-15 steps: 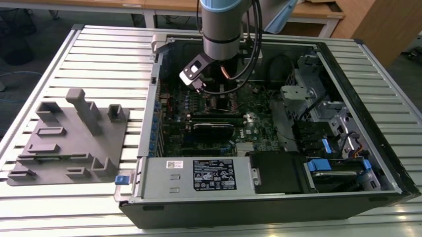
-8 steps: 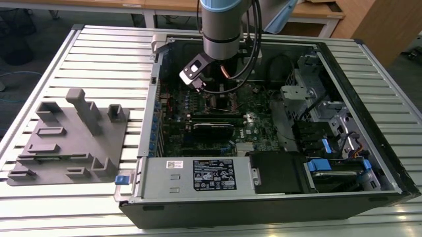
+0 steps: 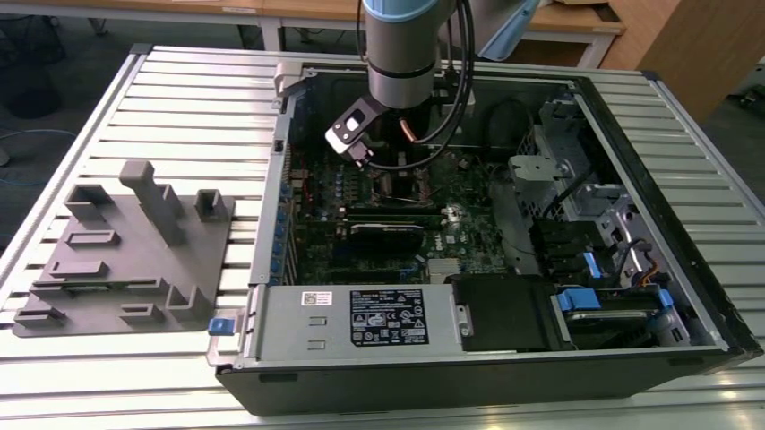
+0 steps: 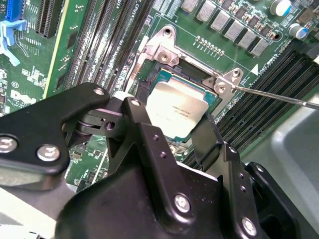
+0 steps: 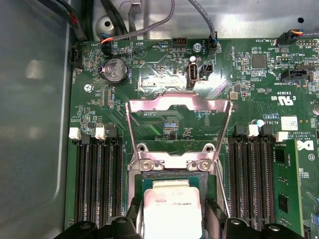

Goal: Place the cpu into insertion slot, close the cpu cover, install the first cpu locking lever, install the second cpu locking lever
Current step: 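Place the cpu into insertion slot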

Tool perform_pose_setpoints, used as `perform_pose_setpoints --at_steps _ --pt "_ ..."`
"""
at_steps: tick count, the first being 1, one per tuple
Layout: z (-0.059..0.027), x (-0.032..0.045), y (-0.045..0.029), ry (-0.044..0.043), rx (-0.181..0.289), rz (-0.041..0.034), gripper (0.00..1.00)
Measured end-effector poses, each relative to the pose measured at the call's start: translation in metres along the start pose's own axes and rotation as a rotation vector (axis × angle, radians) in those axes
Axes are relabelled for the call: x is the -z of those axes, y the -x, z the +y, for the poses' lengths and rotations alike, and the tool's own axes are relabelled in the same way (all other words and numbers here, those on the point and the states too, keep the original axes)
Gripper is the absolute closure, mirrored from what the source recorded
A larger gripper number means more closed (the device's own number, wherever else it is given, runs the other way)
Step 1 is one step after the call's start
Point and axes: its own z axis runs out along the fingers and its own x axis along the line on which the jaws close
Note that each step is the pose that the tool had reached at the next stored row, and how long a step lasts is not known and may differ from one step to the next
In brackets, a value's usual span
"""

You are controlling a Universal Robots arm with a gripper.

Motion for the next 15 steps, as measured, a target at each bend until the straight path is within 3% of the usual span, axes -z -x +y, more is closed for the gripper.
perform_pose_setpoints --at_steps 4,6,15 --pt "0.0000 0.0000 0.0000 -0.0001 0.000 -0.0004 0.39" --pt "-0.0001 0.0002 0.0001 -0.0003 0.000 -0.0008 0.45" --pt "0.0004 0.0025 -0.0002 0.0005 0.000 0.0004 0.46"
